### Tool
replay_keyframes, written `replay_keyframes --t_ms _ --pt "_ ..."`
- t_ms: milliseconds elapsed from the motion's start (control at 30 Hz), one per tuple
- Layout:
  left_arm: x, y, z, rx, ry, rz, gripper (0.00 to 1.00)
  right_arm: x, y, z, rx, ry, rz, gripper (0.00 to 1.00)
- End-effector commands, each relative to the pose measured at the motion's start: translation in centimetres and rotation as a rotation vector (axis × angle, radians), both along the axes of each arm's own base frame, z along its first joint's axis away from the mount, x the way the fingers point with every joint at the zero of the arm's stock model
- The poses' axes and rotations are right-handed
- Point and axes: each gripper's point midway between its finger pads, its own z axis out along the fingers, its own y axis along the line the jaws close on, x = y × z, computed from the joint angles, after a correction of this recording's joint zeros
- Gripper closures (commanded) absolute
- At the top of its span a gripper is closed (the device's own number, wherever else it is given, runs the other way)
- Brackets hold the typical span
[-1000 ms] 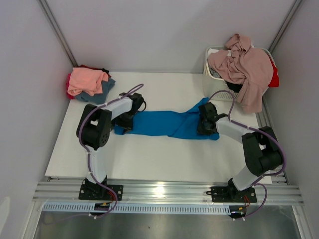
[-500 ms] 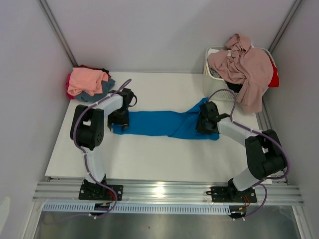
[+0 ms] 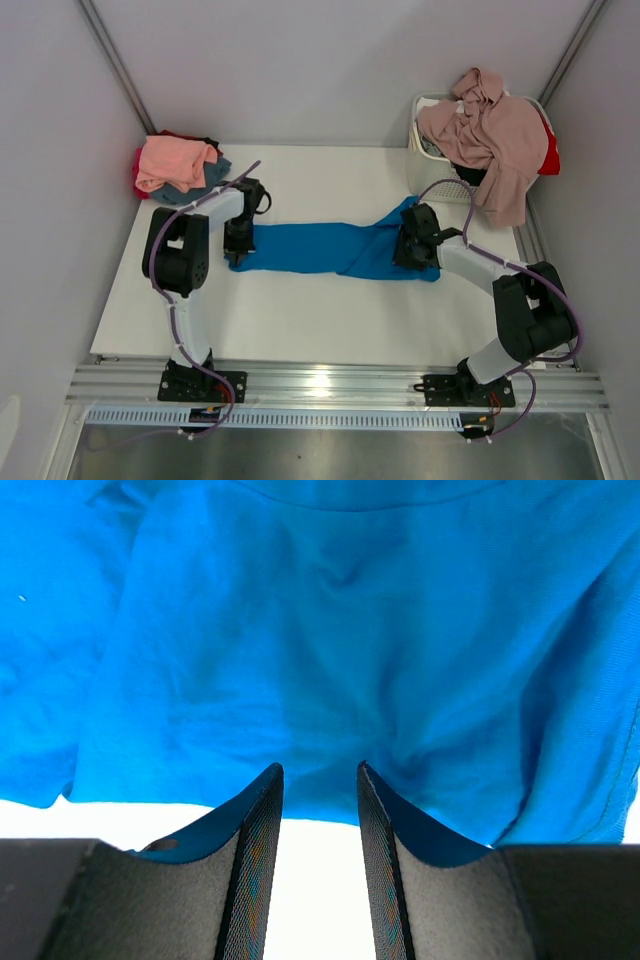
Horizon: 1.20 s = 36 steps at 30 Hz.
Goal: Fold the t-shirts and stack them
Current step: Rotate the tshirt 90 degrees
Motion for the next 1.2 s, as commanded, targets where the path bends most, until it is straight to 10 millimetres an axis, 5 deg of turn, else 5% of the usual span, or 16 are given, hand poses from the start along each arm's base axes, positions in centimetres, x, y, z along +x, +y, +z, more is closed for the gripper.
replay_keyframes --t_ms 0,167,367,600,733,1000,1167 --pt "0.5 -0.3 0.3 -0.032 -0.021 0.001 0.99 0.0 -0.2 1.3 0.003 -0.03 0.007 0.6" --pt "0.9 -1.1 4.3 -0.102 -0.162 0.021 1.0 -0.3 -1.2 1.0 -0.034 -0.023 -0.032 0.61" --pt "-2.3 -2.4 7.4 -0.192 -0.248 0.037 1.0 -1.4 -2.8 1.1 -0.087 0.0 -0.105 0.62" --pt "-8.3 -6.2 6.5 -0.244 -0.186 -0.07 1.0 -1.8 -4.1 1.6 -0.102 -0.04 -0.176 0.61" --pt "-12.0 -8.0 5.9 -0.27 -0.128 -0.13 1.0 -1.4 -3.3 -1.3 -0.11 0.044 -0.168 0.65" --pt "-20.6 -10.9 5.1 -0.286 0.04 -0.291 0.99 1.7 -0.7 -4.3 -0.081 0.116 -0.13 0.73" --pt "-23.8 -11.5 6.4 -0.331 0.081 -0.333 1.0 6.6 1.7 -4.3 -0.054 0.086 -0.089 0.81"
